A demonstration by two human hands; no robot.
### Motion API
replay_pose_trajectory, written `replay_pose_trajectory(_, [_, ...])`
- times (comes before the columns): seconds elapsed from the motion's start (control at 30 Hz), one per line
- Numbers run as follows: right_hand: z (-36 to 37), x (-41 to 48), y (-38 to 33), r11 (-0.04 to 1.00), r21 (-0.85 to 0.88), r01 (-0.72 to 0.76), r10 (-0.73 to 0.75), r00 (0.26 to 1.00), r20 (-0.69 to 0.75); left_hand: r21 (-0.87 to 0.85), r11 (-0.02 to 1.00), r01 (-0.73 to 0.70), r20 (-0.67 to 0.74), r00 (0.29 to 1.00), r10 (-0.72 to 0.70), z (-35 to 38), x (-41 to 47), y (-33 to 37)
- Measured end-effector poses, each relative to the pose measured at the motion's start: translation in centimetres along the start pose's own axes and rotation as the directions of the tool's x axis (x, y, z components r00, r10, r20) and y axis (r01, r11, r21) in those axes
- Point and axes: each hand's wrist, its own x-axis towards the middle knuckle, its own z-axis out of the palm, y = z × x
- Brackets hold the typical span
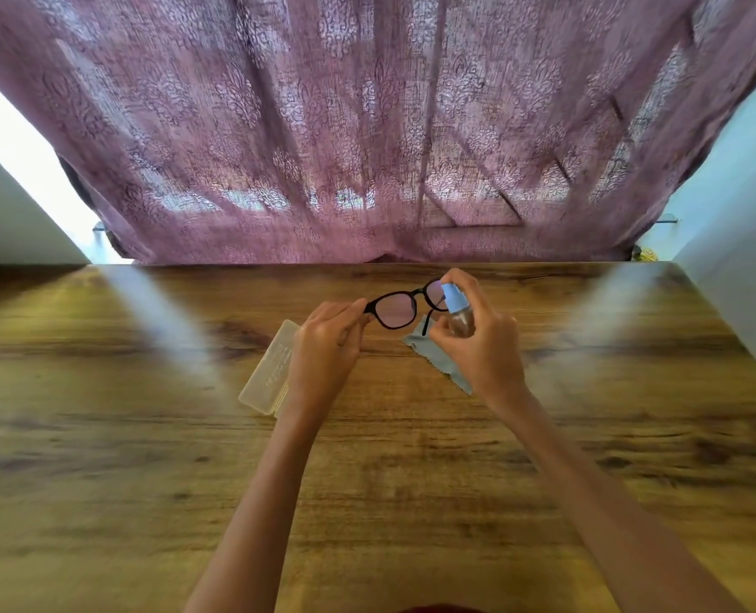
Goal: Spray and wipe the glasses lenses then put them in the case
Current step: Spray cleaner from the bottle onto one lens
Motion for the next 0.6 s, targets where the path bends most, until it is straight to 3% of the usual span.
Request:
replay_pose_trajectory(0.2, [-0.3, -0.1, 1.4, 0.996, 0.065, -0.062, 0.063, 0.998, -0.004, -0.005, 1.0, 0.024, -0.028, 0.999, -0.025, 0.3, -0.1, -0.6])
replay_pose_trajectory(0.47, [-0.7, -1.8, 6.9, 0.942, 0.139, -0.305, 0.299, 0.952, 0.059, -0.024, 0.999, 0.029, -0.068, 0.997, -0.031, 0.4, -0.3, -1.2])
replay_pose_trajectory(0.6, [-0.8, -2.3, 9.0, 0.896, 0.144, -0.42, 0.422, 0.906, 0.014, -0.027, 0.998, 0.06, -0.034, 0.998, -0.06, 0.4, -0.4, -1.2])
